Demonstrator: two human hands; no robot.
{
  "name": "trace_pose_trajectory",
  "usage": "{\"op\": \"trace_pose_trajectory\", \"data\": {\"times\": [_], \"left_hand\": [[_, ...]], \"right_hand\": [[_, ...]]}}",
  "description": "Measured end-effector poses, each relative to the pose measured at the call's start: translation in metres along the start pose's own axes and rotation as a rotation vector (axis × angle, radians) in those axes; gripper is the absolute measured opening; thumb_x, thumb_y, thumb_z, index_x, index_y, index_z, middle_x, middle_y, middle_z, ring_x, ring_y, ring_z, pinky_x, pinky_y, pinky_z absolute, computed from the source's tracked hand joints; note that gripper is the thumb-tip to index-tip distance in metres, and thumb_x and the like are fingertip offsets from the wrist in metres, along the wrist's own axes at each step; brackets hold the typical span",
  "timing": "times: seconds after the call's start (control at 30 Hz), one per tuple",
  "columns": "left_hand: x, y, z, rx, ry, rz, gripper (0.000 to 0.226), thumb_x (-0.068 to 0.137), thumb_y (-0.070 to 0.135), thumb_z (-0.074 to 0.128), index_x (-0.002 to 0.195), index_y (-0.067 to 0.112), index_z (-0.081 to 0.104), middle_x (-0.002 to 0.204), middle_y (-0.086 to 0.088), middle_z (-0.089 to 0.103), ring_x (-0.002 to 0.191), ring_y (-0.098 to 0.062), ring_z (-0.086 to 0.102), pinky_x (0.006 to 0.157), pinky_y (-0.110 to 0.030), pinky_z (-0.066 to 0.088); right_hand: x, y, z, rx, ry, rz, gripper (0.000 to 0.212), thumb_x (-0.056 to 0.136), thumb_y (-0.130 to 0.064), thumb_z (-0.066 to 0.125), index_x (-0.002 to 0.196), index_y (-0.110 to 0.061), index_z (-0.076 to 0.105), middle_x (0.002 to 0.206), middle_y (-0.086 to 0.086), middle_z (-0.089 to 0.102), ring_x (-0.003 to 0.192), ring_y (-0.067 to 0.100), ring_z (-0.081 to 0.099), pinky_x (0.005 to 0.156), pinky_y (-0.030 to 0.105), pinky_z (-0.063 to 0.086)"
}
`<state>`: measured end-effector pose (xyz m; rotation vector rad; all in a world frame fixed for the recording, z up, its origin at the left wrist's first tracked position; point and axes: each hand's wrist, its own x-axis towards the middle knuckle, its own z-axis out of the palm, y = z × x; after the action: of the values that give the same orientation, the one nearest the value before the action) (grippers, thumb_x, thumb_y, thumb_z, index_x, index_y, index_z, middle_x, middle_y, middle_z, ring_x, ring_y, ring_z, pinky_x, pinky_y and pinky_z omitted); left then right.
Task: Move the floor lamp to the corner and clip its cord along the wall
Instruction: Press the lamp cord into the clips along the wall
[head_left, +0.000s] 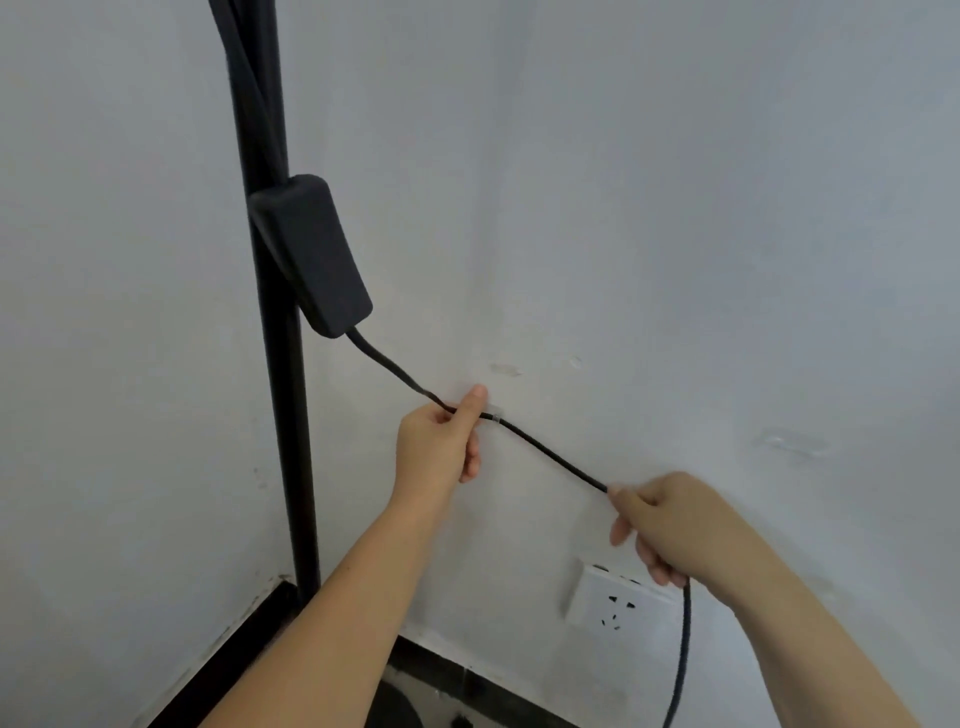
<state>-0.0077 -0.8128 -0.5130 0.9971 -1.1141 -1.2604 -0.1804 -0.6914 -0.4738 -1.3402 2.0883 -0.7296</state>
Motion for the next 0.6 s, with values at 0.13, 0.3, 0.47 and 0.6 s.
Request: {"op": "trace_pose_trajectory", "data": {"times": [0.13, 0.3, 0.47, 0.6], "left_hand": [[0.0, -0.003, 0.0, -0.024, -0.005, 0.051, 0.037, 0.084, 0.038, 0.066, 0.058, 0.014, 0.054, 0.038, 0.006, 0.051, 0.03, -0.012, 0.042, 0.032, -0.016, 0.031], [-0.009, -0.013, 0.002, -0.054, -0.078, 0.027, 0.036, 0.09, 0.04, 0.057, 0.068, 0.011, 0.057, 0.039, 0.004, 0.051, 0.031, -0.012, 0.043, 0.032, -0.019, 0.032], [-0.005, -0.009, 0.007, -0.048, -0.064, -0.048, 0.033, 0.09, 0.034, 0.054, 0.065, 0.014, 0.056, 0.036, 0.006, 0.05, 0.029, -0.012, 0.042, 0.033, -0.014, 0.033], [-0.009, -0.012, 0.018, -0.079, -0.047, 0.001, 0.034, 0.094, 0.03, 0.051, 0.066, 0.012, 0.054, 0.035, 0.006, 0.049, 0.028, -0.011, 0.041, 0.032, -0.016, 0.033]], "right_hand": [[0.0, 0.005, 0.005, 0.003, -0.067, -0.008, 0.047, 0.097, -0.033, 0.041, 0.069, -0.007, 0.068, 0.034, -0.003, 0.049, 0.025, 0.012, 0.041, 0.036, 0.015, 0.035], [-0.012, 0.018, -0.024, 0.028, -0.314, 0.01, 0.041, 0.097, -0.034, 0.045, 0.073, -0.011, 0.069, 0.039, -0.006, 0.046, 0.037, 0.013, 0.05, 0.046, 0.02, 0.042], [-0.038, 0.032, -0.086, 0.041, -0.153, -0.05, 0.027, 0.09, -0.024, 0.057, 0.068, -0.017, 0.07, 0.048, -0.007, 0.045, 0.046, 0.012, 0.048, 0.053, 0.018, 0.042], [-0.05, 0.033, -0.105, 0.018, 0.25, -0.104, 0.029, 0.086, -0.033, 0.062, 0.065, -0.016, 0.071, 0.041, -0.01, 0.039, 0.04, 0.009, 0.036, 0.051, 0.025, 0.032]]}}
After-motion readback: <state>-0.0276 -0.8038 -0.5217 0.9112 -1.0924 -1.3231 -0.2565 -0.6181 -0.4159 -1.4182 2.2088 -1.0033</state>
